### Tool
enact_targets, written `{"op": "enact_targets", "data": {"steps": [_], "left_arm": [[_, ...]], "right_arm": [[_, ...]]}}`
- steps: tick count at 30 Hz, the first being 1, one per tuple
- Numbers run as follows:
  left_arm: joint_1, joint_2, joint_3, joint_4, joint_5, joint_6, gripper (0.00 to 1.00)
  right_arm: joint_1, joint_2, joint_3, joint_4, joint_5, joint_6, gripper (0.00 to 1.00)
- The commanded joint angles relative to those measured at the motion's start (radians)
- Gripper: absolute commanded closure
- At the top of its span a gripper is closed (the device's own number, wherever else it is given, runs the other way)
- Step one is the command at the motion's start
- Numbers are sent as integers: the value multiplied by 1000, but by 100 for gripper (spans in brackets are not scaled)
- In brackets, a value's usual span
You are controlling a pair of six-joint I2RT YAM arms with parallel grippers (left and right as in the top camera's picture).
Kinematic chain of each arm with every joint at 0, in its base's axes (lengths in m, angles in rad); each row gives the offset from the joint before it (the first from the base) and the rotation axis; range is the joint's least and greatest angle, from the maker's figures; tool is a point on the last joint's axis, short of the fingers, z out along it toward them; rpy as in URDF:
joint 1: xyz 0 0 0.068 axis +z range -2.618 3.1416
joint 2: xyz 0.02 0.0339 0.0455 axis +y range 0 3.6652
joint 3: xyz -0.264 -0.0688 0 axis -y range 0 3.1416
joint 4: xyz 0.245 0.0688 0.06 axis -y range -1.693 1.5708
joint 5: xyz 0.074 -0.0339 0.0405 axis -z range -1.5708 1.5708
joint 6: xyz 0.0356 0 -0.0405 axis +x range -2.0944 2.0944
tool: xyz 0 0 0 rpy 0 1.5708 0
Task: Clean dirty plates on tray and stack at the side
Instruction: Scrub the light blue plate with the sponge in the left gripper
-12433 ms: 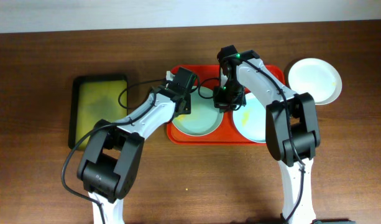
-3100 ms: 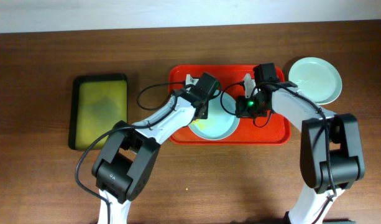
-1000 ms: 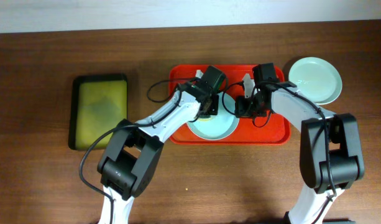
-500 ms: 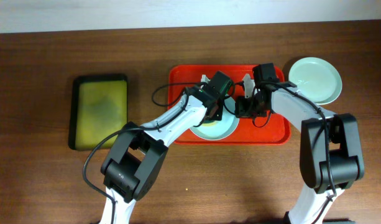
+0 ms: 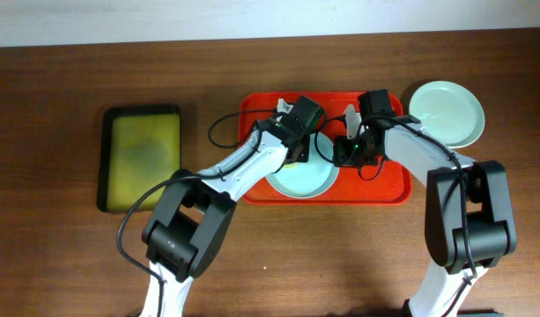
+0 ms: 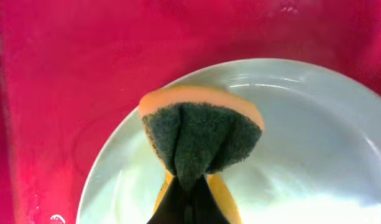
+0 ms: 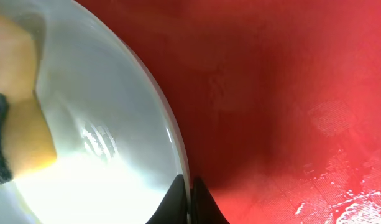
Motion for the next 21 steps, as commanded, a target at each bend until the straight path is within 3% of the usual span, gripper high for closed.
{"op": "enact_targets", "data": {"steps": [1,4,7,11,14,16,18,20,21], "left_arm": [[-2,41,4,-11,-4,-1,100],[0,31,11,-10,-28,3,100],[-7,32,11,2,222,3,100],[-48,32,11,-63,246,35,100],[-55,32,11,-159,164,131,100],[-25,32,11,-219,-49,130,100],[5,31,15,-221,-148,130,100],[34,31,31,-174,-156,118,100],[37,31,31,-129,-71,118,100]], "right_arm": [[5,18,0,-12,35,4,96],[5,18,0,-11,35,4,96],[5,18,0,-11,35,5,96],[5,18,0,-14,35,4,96],[5,18,0,-14,35,4,96],[5,18,0,-15,35,4,96],[5,18,0,-14,35,4,96],[5,18,0,-9,35,5,96],[5,18,0,-7,35,4,96]]}}
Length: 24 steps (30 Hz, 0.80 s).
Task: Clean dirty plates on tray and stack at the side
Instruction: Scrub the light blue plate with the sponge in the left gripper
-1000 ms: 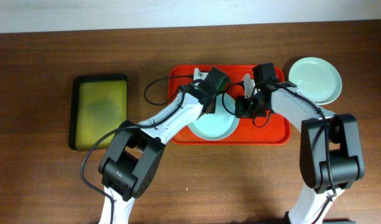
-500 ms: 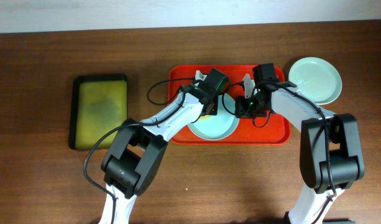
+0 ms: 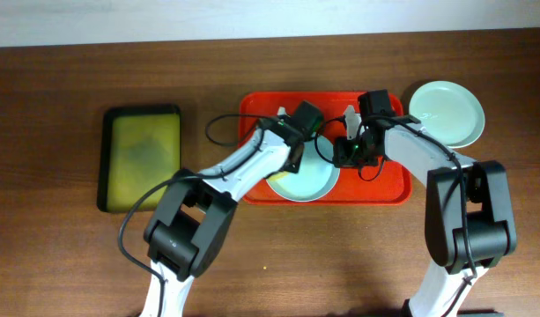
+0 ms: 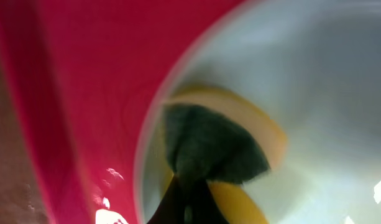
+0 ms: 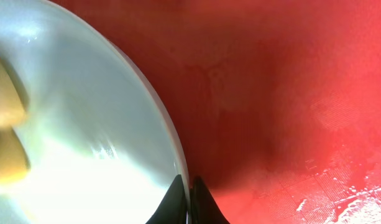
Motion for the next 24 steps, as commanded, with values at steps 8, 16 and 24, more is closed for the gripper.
{"op": "enact_targets", "data": {"steps": [8,16,24], "left_arm": [[-27,40,-8,144,374,5,100],[39,39,7,-114,-19,12,100],[-9,107,37,109,452,0,100]], "right_arm": [[5,18,0,-3,36,5,96],[5,18,0,-3,36,5,96],[5,18,0,-5,36,5,96]]}}
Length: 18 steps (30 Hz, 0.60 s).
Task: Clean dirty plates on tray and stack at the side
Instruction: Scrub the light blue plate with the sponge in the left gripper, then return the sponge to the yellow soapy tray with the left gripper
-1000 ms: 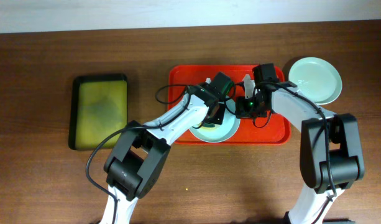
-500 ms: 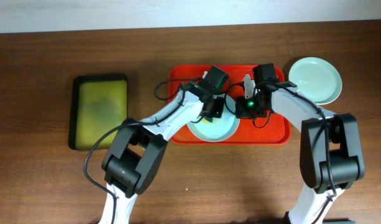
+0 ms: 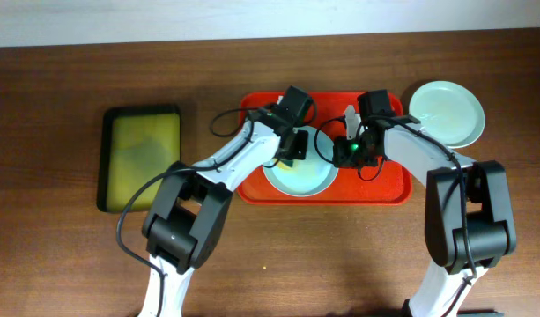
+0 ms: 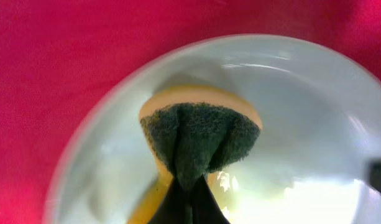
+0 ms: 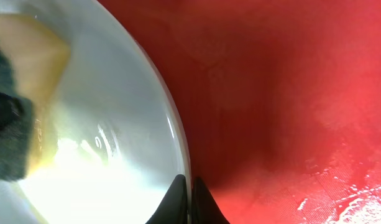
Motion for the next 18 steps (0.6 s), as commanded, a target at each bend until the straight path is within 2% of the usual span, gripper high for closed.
{"op": "enact_targets", "data": {"steps": [1,5,7,9,13,18], "left_arm": [[-74,81,6,-74,127,1,100],[-48,39,26,-193,-65,1,100],[-18,-41,27,-264,-288,-1,100],[-2,-96,27,-267,-364,-7,100],[73,-164,27,-257,-347,-48,100],[260,-178,27,-257,-144,-48,100]], "right_arm": [[3,18,0,-6,35,-3,96],[3,18,0,-5,35,-3,96],[3,18,0,-4,35,-3,96],[3,18,0,-5,35,-3,96],[3,18,0,-5,35,-3,96],[3,18,0,-4,35,-3,96]]}}
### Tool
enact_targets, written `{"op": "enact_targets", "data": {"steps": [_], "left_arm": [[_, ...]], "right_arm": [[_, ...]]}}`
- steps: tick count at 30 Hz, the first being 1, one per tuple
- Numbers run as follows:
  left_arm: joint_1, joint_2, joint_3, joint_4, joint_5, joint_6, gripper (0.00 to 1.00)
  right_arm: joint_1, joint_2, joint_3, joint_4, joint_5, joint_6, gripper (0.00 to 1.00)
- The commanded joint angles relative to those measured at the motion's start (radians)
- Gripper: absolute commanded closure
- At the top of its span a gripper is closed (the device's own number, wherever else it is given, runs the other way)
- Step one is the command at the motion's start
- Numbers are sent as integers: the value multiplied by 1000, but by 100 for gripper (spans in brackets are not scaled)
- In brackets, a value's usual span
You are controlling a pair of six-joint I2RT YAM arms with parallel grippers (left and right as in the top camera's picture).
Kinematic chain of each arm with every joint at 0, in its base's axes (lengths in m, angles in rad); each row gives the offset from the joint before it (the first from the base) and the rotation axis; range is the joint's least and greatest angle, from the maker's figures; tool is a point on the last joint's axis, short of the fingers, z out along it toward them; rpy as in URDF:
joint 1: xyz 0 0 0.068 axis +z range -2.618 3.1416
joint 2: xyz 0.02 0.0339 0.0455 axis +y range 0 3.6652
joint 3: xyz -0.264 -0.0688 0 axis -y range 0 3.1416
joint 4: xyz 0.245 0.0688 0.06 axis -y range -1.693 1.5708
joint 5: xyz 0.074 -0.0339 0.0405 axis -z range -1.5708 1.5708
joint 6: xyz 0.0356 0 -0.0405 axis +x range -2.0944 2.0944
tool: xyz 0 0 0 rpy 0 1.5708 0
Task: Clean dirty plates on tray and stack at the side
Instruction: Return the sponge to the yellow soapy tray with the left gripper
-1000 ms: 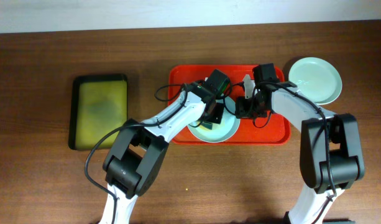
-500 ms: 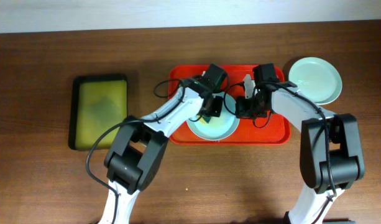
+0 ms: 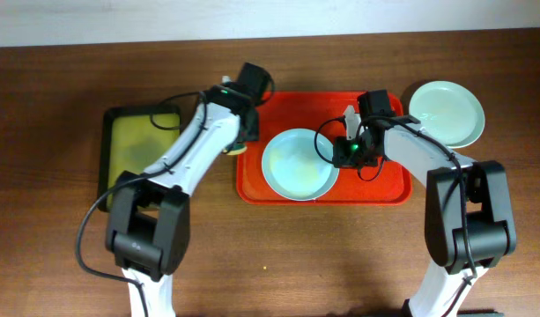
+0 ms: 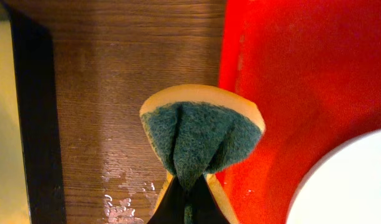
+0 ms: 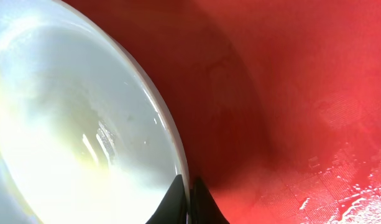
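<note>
A pale green plate (image 3: 298,165) lies on the red tray (image 3: 384,187); its wet inside shows in the right wrist view as plate (image 5: 72,124). My right gripper (image 5: 188,185) is shut on the plate's right rim, also seen as right gripper (image 3: 344,154). My left gripper (image 4: 187,194) is shut on a yellow sponge with a green scouring face (image 4: 201,134), held over the wet wood just left of the tray's edge; overhead the left gripper (image 3: 240,141) is there. A second pale green plate (image 3: 446,113) rests on the table right of the tray.
A black dish of yellowish liquid (image 3: 144,157) stands at the left of the brown table (image 3: 58,246), its dark rim (image 4: 35,124) close beside the sponge. Water drops lie on the wood (image 4: 119,177) under the sponge.
My left gripper, still shut on the sponge, has moved off the plate and left, past the tray's left edge. The plate is bare. The right gripper holds the rim as before.
The sponge in my left gripper lay on the plate's far-left part, then at its left rim, then on its inside again, while my right gripper kept the right rim pinched. Now the sponge is off the tray, between tray and black dish.
</note>
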Motion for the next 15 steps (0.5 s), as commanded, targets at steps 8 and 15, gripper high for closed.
{"op": "enact_targets", "data": {"steps": [8,15], "left_arm": [[402,-39,-5,-17,142,-17,100],[492,-35,-10,-6,126,-17,100]], "right_arm": [[4,18,0,0,36,-3,96],[4,18,0,3,36,-3,96]]}}
